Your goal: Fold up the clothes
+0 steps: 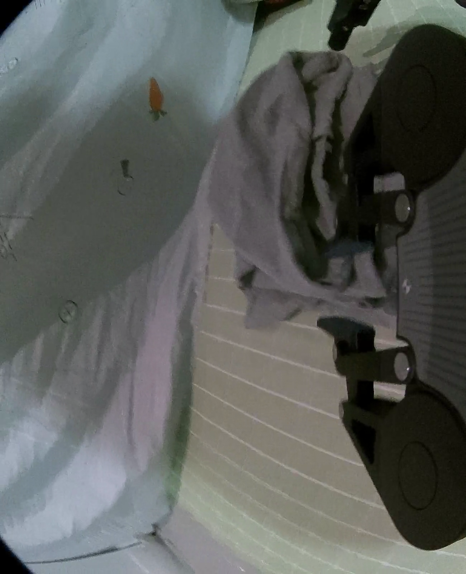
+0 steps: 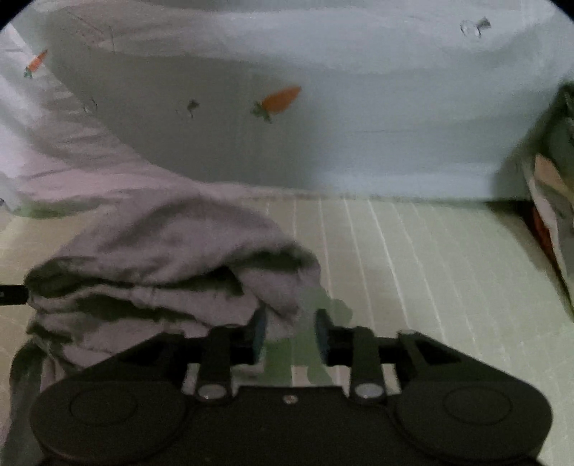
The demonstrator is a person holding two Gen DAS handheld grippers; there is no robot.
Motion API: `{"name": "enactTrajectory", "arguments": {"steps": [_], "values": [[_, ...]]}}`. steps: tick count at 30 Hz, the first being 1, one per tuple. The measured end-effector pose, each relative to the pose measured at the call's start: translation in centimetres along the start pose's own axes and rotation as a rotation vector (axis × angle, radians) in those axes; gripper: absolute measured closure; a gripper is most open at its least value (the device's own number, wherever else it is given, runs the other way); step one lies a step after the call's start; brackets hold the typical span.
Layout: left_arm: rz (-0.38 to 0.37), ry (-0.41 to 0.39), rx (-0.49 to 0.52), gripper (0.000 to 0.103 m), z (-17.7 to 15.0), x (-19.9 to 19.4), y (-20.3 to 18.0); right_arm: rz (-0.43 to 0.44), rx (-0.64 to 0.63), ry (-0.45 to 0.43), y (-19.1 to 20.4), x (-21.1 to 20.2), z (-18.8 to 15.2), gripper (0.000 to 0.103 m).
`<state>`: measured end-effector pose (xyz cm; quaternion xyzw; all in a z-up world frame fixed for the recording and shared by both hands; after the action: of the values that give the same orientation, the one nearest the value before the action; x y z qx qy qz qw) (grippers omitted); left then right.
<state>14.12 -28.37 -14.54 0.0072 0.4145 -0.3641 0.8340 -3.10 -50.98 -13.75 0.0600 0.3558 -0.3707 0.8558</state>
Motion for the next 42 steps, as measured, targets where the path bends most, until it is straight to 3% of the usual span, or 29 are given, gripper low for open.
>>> {"name": "enactTrajectory", "arguments": {"steps": [1, 4, 8, 9, 11, 12, 13, 16, 19, 22, 24, 29, 30, 32, 33, 34, 36, 39, 40, 42], "values": [[-0.01, -0.003, 0.01, 0.048, 0.3, 0.2, -0.3, -0.003, -0.004, -0.01, 0.0, 0.1, 0.4, 0.059], [-0.033, 0.009, 0.039, 0.044, 0.6, 0.9, -0.7, -0.016, -0.03, -0.028, 0.0, 0.5, 1.3, 0.041], [-0.049, 0.037, 0.037, 0.045, 0.7, 2.7, -0.7, -0.033, -0.051, -0.025, 0.3, 2.5, 2.1, 0.037], [-0.049, 0.043, 0.032, 0.047, 0.7, 3.1, -0.6, -0.037, -0.056, -0.024, 0.3, 3.0, 2.2, 0.038], [-0.056, 0.041, 0.026, 0.061, 0.8, 3.6, -0.3, -0.033, -0.057, -0.029, 0.3, 3.7, 2.6, 0.066], [-0.059, 0.034, 0.023, 0.081, 0.9, 3.7, -0.2, -0.027, -0.051, -0.025, 0.4, 4.0, 2.8, 0.095], [-0.046, 0.028, 0.018, 0.089, 1.0, 3.6, 0.1, -0.036, -0.041, -0.037, 0.2, 3.8, 3.1, 0.103], [-0.019, -0.027, 0.012, 0.092, 1.5, 2.0, 0.6, -0.073, -0.008, -0.085, -0.6, 2.5, 3.9, 0.103], [-0.021, -0.101, 0.012, 0.092, 1.9, -1.2, 0.7, -0.065, 0.028, -0.053, -1.7, 0.9, 2.0, 0.103], [-0.026, -0.12, 0.048, 0.092, 1.0, -3.6, -0.2, -0.054, 0.064, -0.014, -2.7, -0.7, -0.1, 0.103], [-0.031, -0.113, 0.041, 0.091, -0.1, -4.3, -0.6, -0.046, 0.088, 0.012, -3.4, -1.8, -1.5, 0.103], [0.037, -0.031, 0.025, 0.088, -3.3, -5.1, -0.3, -0.027, 0.147, 0.076, -5.1, -4.6, -5.0, 0.102], [0.049, -0.022, 0.019, 0.082, -3.8, -5.5, -0.1, -0.023, 0.159, 0.089, -5.4, -5.2, -5.7, 0.101], [0.056, -0.012, -0.005, 0.066, -4.8, -6.6, 0.4, -0.017, 0.153, 0.114, -5.4, -5.9, -7.1, 0.097], [0.062, -0.009, -0.015, 0.054, -5.3, -7.1, 0.6, -0.014, 0.148, 0.127, -5.4, -6.2, -7.8, 0.09], [0.07, 0.0, -0.018, 0.043, -5.9, -7.6, 0.8, -0.011, 0.143, 0.139, -5.3, -6.5, -8.5, 0.078], [0.087, 0.025, -0.026, 0.032, -7.3, -8.4, 1.3, -0.005, 0.133, 0.165, -5.3, -7.2, -9.9, 0.06], [0.102, 0.074, -0.051, 0.027, -10.0, -9.4, 2.1, 0.003, 0.118, 0.202, -5.1, -8.2, -12.0, 0.027], [0.106, 0.096, -0.058, 0.026, -11.1, -9.7, 2.4, 0.006, 0.113, 0.215, -5.1, -8.6, -12.8, 0.02], [0.115, 0.138, -0.067, 0.025, -13.3, -10.2, 2.7, 0.012, 0.104, 0.24, -5.0, -9.3, -14.2, 0.019]]}}
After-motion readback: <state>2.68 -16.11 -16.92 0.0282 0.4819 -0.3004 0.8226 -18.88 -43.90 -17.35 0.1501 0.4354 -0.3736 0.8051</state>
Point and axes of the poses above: each gripper's, at about its wrist camera, not at the fingertips, and x roughly the way its jaws point, y to its left, z to its top, the point moved 8 cm from there along x, roughly the way its jaws point, and after that the axes turned 12 degrees about -z, right-handed, at the moved point
